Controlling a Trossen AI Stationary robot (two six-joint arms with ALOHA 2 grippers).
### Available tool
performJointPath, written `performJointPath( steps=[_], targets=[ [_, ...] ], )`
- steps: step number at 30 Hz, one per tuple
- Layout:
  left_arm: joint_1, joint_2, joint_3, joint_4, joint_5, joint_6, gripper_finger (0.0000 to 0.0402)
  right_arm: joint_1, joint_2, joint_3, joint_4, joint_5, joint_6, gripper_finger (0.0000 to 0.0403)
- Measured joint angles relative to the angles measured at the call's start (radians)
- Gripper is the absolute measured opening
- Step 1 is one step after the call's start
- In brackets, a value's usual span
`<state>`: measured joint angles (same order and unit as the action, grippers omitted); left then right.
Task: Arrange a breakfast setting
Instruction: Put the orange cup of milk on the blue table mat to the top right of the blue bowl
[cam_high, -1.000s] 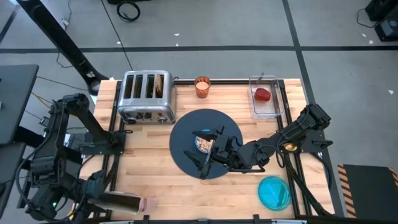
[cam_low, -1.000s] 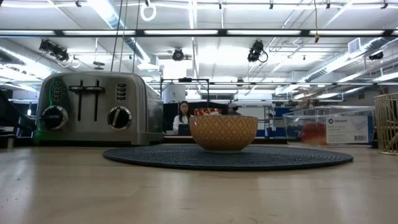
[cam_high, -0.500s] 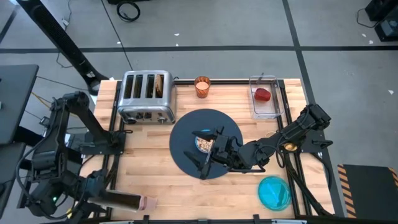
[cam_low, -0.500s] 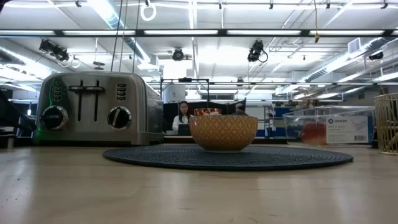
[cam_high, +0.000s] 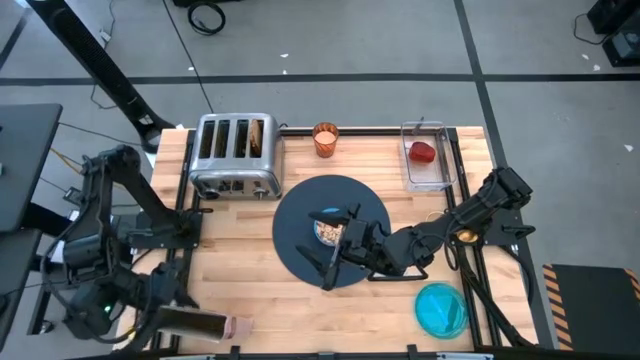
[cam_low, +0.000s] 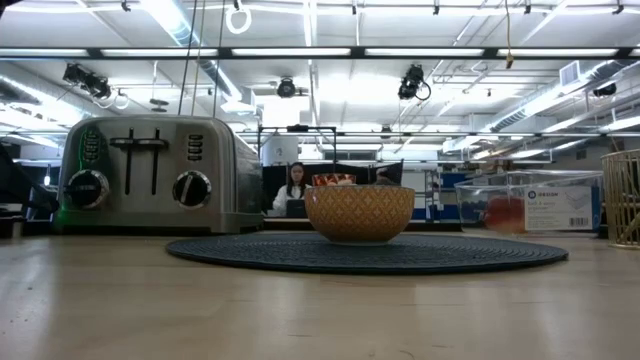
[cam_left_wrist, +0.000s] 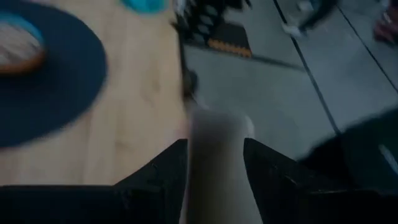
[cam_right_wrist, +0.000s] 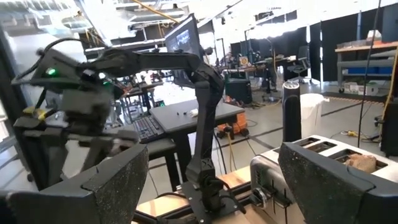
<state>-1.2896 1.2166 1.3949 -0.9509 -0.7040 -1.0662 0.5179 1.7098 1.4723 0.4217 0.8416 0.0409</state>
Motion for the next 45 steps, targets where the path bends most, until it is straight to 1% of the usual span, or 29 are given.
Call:
performJointPath(
  steps=[5, 7, 9, 13, 15, 18, 24, 28, 29, 32, 35, 38, 42, 45],
  targets=[
    [0.117, -0.045, 0.019, -0.001, -0.127, 0.092, 0.0162, 0.029, -0.055, 0.0, -0.027, -0.004, -0.006, 0.0363],
    [0.185, -0.06, 0.02, -0.003, -0.169, 0.135, 0.0162, 0.037, -0.083, 0.001, -0.11, -0.005, 0.037, 0.0363],
    [0.269, -0.062, 0.02, 0.0, -0.18, 0.179, 0.0162, 0.042, -0.106, 0.001, -0.221, -0.011, 0.105, 0.0363],
    [0.476, -0.044, 0.02, 0.026, -0.154, 0.27, 0.0162, 0.043, -0.128, 0.001, -0.463, -0.056, 0.263, 0.0363],
    [0.58, -0.024, 0.019, 0.035, -0.147, 0.291, 0.0162, 0.034, -0.128, 0.001, -0.572, -0.078, 0.34, 0.0363],
    [0.726, -0.001, 0.019, 0.072, -0.094, 0.345, 0.0162, 0.016, -0.128, 0.0, -0.705, -0.106, 0.435, 0.0358],
    [0.988, 0.059, 0.019, 0.115, -0.007, 0.496, 0.0162, -0.044, -0.135, 0.0, -0.92, -0.14, 0.503, 0.0349],
    [1.137, 0.095, 0.019, 0.157, 0.032, 0.598, 0.0162, -0.127, -0.164, 0.0, -1.109, -0.137, 0.531, 0.0348],
    [1.17, 0.101, 0.019, 0.18, 0.043, 0.633, 0.0162, -0.157, -0.172, 0.0, -1.15, -0.155, 0.518, 0.0348],
    [1.265, 0.115, 0.019, 0.284, 0.1, 0.727, 0.0162, -0.257, -0.19, 0.0, -1.229, -0.262, 0.439, 0.0348],
    [1.344, 0.122, 0.019, 0.394, 0.171, 0.803, 0.0162, -0.362, -0.199, 0.0, -1.245, -0.371, 0.311, 0.0348],
    [1.398, 0.119, 0.019, 0.469, 0.184, 0.856, 0.0162, -0.482, -0.197, 0.0, -1.236, -0.463, 0.178, 0.0348],
    [1.45, 0.086, 0.019, 0.465, 0.186, 0.856, 0.0162, -0.642, -0.178, 0.0, -1.186, -0.577, 0.012, 0.0348],
    [1.476, 0.052, 0.019, 0.401, 0.185, 0.851, 0.0162, -0.75, -0.159, -0.001, -1.116, -0.687, -0.138, 0.0348]
  ],
)
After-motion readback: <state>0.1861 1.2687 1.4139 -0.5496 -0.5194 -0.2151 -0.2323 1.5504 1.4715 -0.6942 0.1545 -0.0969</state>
